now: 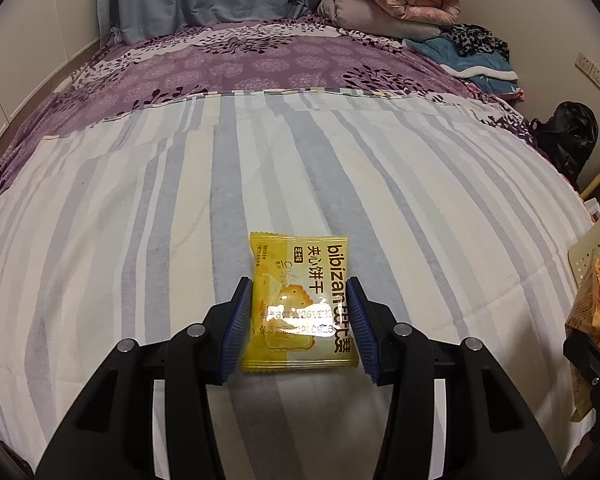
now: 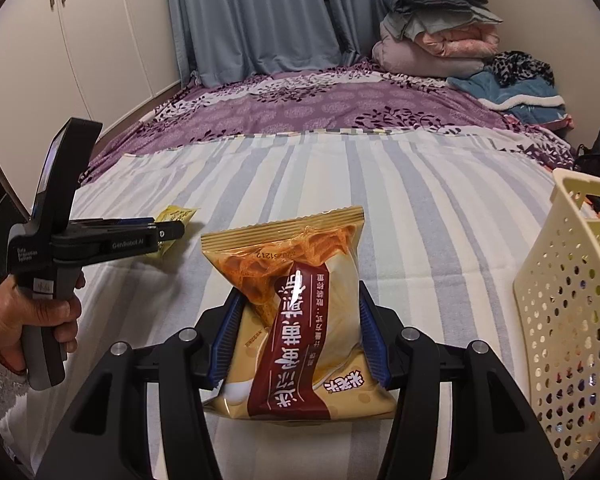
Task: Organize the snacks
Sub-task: 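Carry the pastry bag with the right gripper to the basket while the left carries the yellow packet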
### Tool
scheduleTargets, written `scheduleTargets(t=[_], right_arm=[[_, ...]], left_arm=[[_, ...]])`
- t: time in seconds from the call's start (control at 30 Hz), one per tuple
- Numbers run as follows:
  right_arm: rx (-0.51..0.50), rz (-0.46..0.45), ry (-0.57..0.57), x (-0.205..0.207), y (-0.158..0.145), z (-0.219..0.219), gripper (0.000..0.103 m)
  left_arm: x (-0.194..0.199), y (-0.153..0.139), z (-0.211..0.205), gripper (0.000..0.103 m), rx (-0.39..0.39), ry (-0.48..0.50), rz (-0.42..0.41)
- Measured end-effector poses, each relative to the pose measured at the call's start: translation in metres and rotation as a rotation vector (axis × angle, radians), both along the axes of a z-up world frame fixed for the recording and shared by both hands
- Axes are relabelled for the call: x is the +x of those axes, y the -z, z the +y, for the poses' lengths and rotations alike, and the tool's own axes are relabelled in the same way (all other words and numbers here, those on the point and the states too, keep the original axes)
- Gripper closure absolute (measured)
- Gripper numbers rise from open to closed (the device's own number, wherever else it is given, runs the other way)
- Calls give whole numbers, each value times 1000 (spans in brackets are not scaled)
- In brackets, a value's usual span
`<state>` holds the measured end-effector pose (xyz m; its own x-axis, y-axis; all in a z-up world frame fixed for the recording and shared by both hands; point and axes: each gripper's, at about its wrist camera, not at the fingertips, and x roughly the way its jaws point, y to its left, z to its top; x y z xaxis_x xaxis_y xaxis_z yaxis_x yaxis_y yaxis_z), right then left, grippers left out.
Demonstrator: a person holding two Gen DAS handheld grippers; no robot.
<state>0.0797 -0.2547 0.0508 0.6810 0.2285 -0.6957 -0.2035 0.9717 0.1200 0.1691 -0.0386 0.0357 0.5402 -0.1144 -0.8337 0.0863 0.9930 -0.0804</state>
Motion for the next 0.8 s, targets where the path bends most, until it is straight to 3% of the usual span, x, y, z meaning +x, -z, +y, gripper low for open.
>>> scheduleTargets(t=[0.8], right_arm=[[50,-154,91,-67,-65,-43,49]], left_arm=[[-73,-73,-27,54,32,83,-139]])
